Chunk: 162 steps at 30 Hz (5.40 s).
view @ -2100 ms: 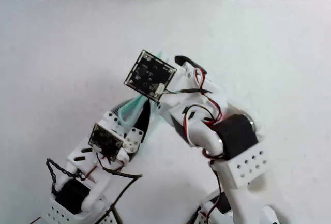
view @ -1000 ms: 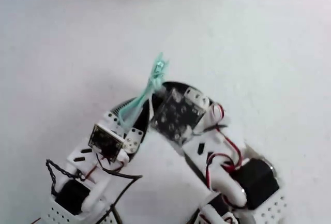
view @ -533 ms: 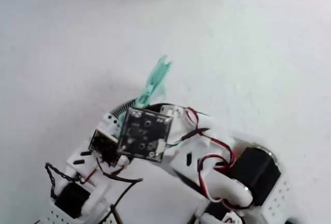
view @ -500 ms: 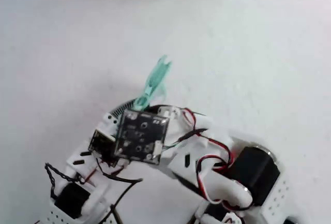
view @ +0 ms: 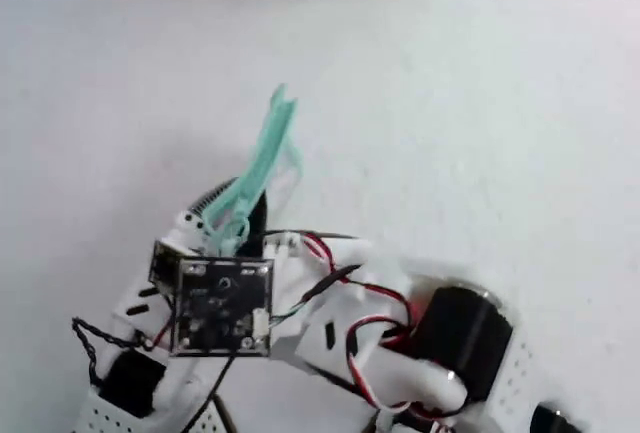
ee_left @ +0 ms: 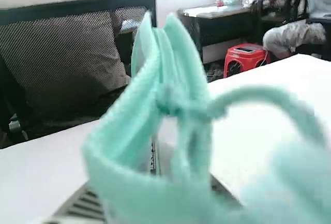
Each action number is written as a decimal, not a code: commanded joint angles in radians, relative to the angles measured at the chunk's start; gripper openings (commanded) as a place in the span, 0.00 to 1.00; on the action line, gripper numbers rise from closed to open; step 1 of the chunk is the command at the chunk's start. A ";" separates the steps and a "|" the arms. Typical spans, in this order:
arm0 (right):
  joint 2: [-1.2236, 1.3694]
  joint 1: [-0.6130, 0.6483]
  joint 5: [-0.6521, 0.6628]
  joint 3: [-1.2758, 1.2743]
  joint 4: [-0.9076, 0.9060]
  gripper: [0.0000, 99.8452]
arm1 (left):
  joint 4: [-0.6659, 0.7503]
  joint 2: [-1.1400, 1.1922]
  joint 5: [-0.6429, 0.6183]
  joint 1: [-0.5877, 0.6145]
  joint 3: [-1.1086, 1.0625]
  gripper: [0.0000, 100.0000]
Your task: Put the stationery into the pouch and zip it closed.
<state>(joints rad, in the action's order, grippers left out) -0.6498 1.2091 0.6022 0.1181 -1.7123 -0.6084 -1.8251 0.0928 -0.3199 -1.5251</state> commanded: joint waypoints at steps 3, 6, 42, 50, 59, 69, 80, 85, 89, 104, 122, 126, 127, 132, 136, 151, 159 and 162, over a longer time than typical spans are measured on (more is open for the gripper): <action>-0.002 0.120 0.009 -0.034 -0.008 0.02 | 0.078 0.007 -0.028 0.065 0.032 0.06; -0.010 0.173 0.008 -0.031 -0.010 0.02 | 0.103 0.007 -0.028 0.061 0.005 0.06; -0.061 0.200 0.008 -0.247 0.317 0.02 | 0.249 0.156 0.107 -0.012 -0.087 0.04; -0.114 0.305 -0.044 -0.296 0.338 0.02 | 0.334 0.929 0.058 -0.004 0.278 0.02; -0.124 0.133 0.011 -0.301 0.357 0.02 | 0.400 1.012 0.058 -0.004 0.290 0.02; -0.124 -0.156 0.183 -0.301 0.352 0.02 | 0.404 0.602 0.058 -0.004 0.068 0.02; -0.243 -0.489 0.381 -0.207 0.254 0.02 | 0.221 0.384 0.060 -0.012 0.040 0.02; -0.266 -0.512 0.373 -0.222 0.252 0.02 | 0.222 0.404 0.058 -0.015 0.043 0.02; -0.254 -0.515 0.325 -0.307 0.246 0.05 | 0.222 0.406 0.058 -0.015 0.043 0.02; -0.239 -0.387 0.008 -0.235 0.321 0.28 | 0.236 0.407 0.061 -0.013 0.040 0.02; 0.012 -0.332 0.133 -0.190 0.351 0.19 | 0.242 0.407 0.061 -0.015 0.026 0.02; 0.041 -0.332 0.133 -0.158 0.346 0.19 | 0.242 0.407 0.061 -0.015 0.025 0.02; 0.045 -0.332 0.133 -0.152 0.351 0.19 | 0.241 0.407 0.061 -0.015 0.025 0.02; 0.096 -0.332 0.173 -0.118 0.341 0.07 | 0.238 0.406 0.061 -0.015 0.025 0.02; 0.116 -0.331 0.204 -0.114 0.328 0.03 | 0.238 0.406 0.061 -0.015 0.025 0.02; 0.035 -0.165 0.292 -0.161 0.228 0.02 | 0.238 0.406 0.061 -0.015 0.025 0.03; -0.002 -0.056 0.287 -0.121 0.113 0.02 | 0.242 0.406 0.060 -0.015 0.025 0.03; -0.001 0.001 0.282 -0.118 0.097 0.02 | 0.242 0.407 0.060 -0.015 0.025 0.03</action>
<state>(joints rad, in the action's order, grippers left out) -0.6314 1.0940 0.8861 -0.0138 -1.5635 -0.3675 -1.4400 0.1634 -0.3322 -1.5006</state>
